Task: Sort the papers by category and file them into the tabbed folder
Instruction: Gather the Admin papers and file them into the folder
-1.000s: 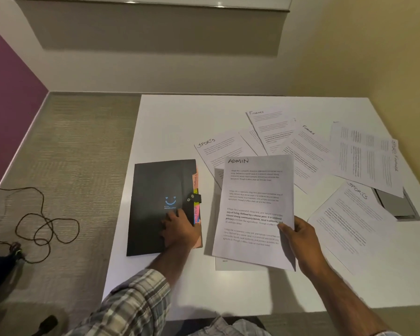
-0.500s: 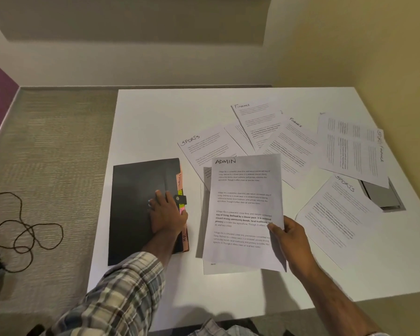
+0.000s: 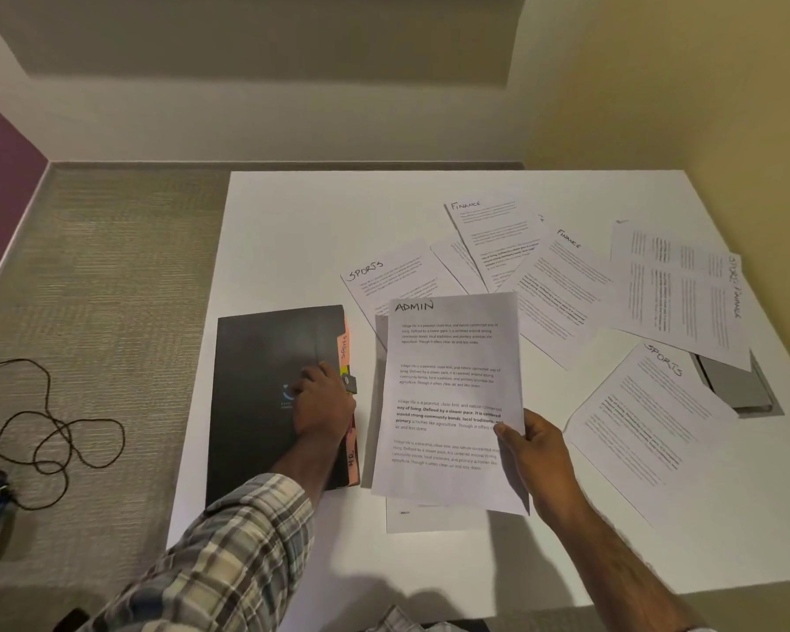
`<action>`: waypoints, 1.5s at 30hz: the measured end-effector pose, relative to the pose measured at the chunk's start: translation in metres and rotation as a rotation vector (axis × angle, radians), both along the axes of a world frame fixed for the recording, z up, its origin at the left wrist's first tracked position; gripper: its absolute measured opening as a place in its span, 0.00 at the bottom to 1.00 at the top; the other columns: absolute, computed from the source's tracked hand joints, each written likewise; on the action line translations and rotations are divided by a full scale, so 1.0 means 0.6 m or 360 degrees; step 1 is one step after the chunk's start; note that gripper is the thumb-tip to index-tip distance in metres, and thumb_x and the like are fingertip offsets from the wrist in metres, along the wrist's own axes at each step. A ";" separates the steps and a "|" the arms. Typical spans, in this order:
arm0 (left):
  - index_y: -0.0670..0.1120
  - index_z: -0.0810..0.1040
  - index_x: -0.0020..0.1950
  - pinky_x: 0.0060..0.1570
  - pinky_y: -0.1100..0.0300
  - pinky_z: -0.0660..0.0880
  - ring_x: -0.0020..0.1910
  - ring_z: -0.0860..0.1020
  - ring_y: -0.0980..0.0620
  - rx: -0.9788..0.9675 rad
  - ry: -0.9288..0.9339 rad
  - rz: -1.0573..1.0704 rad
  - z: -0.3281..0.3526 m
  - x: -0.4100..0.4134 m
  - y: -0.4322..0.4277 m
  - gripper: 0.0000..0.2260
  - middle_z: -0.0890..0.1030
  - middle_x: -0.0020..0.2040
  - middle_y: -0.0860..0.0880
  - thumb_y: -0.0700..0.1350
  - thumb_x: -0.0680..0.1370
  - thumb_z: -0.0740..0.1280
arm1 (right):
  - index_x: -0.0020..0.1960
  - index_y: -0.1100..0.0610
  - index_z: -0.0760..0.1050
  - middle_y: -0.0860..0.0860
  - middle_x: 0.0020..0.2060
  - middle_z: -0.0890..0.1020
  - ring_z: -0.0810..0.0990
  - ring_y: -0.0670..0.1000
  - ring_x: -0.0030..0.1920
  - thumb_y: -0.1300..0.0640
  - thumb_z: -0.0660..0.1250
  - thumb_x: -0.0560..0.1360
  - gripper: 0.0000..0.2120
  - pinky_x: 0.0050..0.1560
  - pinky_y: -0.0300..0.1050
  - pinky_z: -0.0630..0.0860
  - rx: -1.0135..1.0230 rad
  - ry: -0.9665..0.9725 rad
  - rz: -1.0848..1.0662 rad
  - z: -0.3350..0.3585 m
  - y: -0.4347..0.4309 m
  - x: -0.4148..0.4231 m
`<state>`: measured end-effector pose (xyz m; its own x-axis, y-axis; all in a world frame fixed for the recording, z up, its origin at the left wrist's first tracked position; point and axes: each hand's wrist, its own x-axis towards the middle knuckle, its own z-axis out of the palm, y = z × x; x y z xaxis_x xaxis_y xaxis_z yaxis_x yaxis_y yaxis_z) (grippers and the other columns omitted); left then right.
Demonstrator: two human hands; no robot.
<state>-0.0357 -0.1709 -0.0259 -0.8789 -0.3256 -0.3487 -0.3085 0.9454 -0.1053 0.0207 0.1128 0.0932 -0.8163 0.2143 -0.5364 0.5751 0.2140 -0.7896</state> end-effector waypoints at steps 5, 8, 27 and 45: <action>0.37 0.66 0.73 0.45 0.52 0.83 0.59 0.80 0.36 -0.0100 0.0021 0.0000 -0.003 -0.005 0.012 0.30 0.74 0.68 0.34 0.57 0.80 0.63 | 0.57 0.57 0.83 0.48 0.49 0.88 0.87 0.43 0.43 0.65 0.66 0.80 0.10 0.36 0.29 0.77 -0.0008 -0.0008 -0.0017 0.004 -0.004 -0.007; 0.37 0.69 0.68 0.43 0.53 0.84 0.56 0.82 0.37 -0.0134 0.0038 0.0025 -0.001 -0.009 0.015 0.28 0.76 0.64 0.35 0.58 0.80 0.63 | 0.56 0.58 0.82 0.49 0.48 0.88 0.86 0.41 0.39 0.65 0.66 0.80 0.09 0.33 0.27 0.76 -0.0019 -0.0010 -0.0021 0.007 -0.004 -0.010; 0.37 0.77 0.63 0.45 0.51 0.82 0.52 0.85 0.40 0.0036 -0.0137 0.0126 0.035 -0.076 0.027 0.15 0.80 0.59 0.36 0.42 0.78 0.66 | 0.51 0.58 0.82 0.47 0.43 0.88 0.85 0.39 0.35 0.67 0.65 0.80 0.08 0.31 0.28 0.74 0.0020 -0.0066 -0.0015 0.007 0.001 0.000; 0.39 0.79 0.51 0.29 0.68 0.68 0.42 0.82 0.48 0.0955 0.0439 0.0564 0.107 -0.046 -0.082 0.05 0.82 0.46 0.43 0.41 0.80 0.68 | 0.58 0.61 0.79 0.52 0.48 0.84 0.79 0.40 0.43 0.64 0.63 0.82 0.08 0.38 0.21 0.71 0.0073 0.0392 -0.0208 0.013 -0.119 -0.066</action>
<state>-0.0631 -0.2203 0.0386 -0.8378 -0.4291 -0.3375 -0.5459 0.6551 0.5223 -0.0190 0.0414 0.1012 -0.8847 0.3457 -0.3127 0.3921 0.1891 -0.9003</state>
